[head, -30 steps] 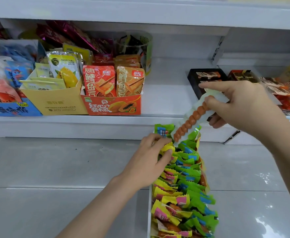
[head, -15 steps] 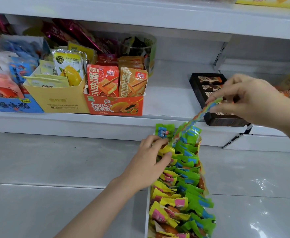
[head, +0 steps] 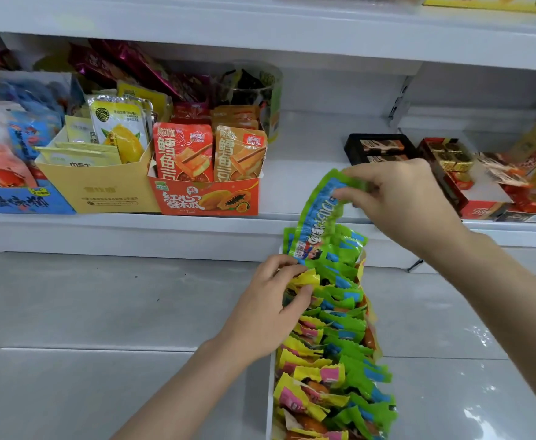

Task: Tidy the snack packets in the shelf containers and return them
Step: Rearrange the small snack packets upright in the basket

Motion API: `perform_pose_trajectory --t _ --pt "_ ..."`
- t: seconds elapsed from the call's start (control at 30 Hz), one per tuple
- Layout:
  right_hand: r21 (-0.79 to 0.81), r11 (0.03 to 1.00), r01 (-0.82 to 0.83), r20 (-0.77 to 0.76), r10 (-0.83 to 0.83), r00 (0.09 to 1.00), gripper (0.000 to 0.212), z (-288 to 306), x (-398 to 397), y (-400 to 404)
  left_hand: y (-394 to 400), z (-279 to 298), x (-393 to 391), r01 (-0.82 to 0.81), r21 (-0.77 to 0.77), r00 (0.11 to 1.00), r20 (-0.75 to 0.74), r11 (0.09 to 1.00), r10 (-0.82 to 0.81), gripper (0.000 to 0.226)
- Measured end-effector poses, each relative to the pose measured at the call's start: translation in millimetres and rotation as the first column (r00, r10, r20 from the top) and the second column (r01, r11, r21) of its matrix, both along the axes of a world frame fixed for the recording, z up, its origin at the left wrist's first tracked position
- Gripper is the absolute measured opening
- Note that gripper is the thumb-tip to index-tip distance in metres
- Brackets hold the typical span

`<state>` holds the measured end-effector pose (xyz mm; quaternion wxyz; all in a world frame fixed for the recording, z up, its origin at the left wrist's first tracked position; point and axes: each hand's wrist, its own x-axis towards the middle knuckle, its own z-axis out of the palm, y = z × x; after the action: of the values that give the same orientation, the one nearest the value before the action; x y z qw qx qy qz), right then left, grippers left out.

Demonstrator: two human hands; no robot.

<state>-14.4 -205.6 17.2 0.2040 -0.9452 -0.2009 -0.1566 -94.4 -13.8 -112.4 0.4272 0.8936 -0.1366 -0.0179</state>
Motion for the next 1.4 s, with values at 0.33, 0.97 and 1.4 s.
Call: perform_pose_trajectory --t 0.33,0.97,1.4 --pt "-0.140 0.988 -0.070 -0.017 0.068 0.998 0.032 -2.8 11.1 23.7 3.9 4.4 10.4 0.030 -0.002 0.999 -0.044 1.000 -0.030 0.035" --pt "-0.071 0.996 0.057 -0.324 -0.077 0.943 0.015 -59.2 8.2 23.5 4.3 4.9 9.0 -0.018 -0.061 1.000 0.001 0.998 0.018 0.038" --pt "0.110 0.987 0.118 -0.391 -0.066 0.918 0.047 -81.2 -71.4 -17.9 -23.0 16.6 42.7 0.187 0.514 0.981 -0.054 0.837 -0.186 0.068"
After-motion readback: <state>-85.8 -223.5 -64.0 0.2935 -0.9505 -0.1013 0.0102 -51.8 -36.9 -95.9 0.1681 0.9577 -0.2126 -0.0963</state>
